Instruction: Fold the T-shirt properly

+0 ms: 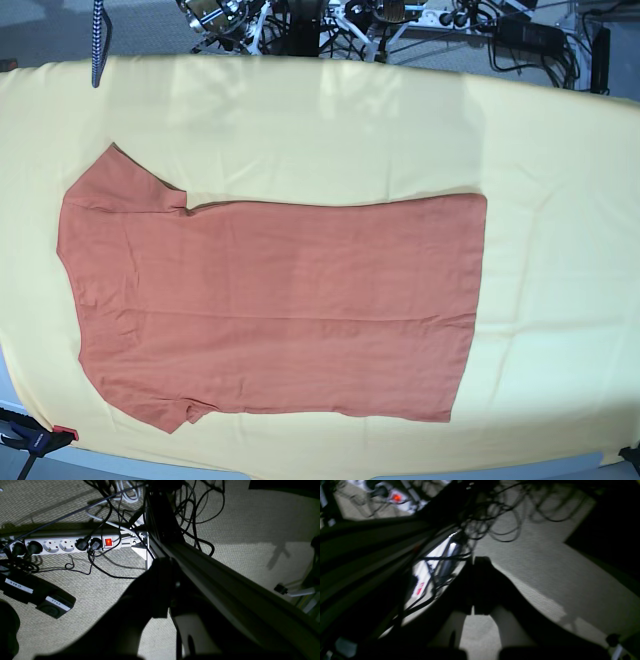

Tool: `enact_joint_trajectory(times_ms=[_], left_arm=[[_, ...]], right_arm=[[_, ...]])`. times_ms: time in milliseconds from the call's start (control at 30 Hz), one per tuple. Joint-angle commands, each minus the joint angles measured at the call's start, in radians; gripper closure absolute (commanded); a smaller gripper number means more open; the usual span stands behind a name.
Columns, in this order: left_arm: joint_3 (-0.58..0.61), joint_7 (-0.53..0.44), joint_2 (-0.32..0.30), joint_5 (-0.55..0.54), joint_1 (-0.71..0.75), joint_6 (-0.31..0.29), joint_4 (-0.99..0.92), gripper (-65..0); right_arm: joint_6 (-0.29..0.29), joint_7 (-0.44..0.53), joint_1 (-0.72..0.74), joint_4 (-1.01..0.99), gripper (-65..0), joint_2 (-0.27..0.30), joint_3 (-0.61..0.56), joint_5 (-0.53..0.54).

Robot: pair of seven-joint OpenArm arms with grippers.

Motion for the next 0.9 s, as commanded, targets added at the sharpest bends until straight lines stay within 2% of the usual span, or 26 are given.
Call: enact_joint_trajectory(times_ms=[0, 67, 167, 233, 400, 633, 867], left_arm=[[0.004, 0.001, 0.011, 0.027, 0.003, -0.008, 0.011, 0.0], [0.004, 0.015, 0.011, 0.083, 0.003, -0.008, 0.021, 0.0], [0.004, 0.078, 0.011, 0.096, 0.009, -0.010, 0.048, 0.0], [0.004, 0.109, 0.010, 0.098, 0.029, -0.020, 0.081, 0.0], [0.027, 0.117, -0.026, 0.140, 0.137, -0.035, 0.204, 0.0], [0.135, 0.097, -0.123, 0.112, 0.219, -0.031, 0.299, 0.0], [0.136, 0.098, -0.122, 0.084, 0.216, -0.023, 0.299, 0.0]], right_arm=[[0.001, 0.002, 0.000, 0.009, 0.0, 0.002, -0.002, -0.005], [0.000, 0.003, 0.000, 0.010, 0.0, 0.002, -0.002, -0.005], [0.009, -0.015, 0.000, 0.010, 0.0, 0.002, -0.002, -0.005], [0.050, -0.052, -0.010, 0.010, 0.0, 0.004, -0.002, -0.005], [0.116, -0.048, -0.088, 0.037, 0.0, 0.036, -0.002, -0.005], [0.126, -0.005, -0.219, 0.209, 0.0, 0.097, -0.002, -0.003], [0.111, -0.005, -0.224, 0.240, 0.0, 0.098, -0.002, -0.001]])
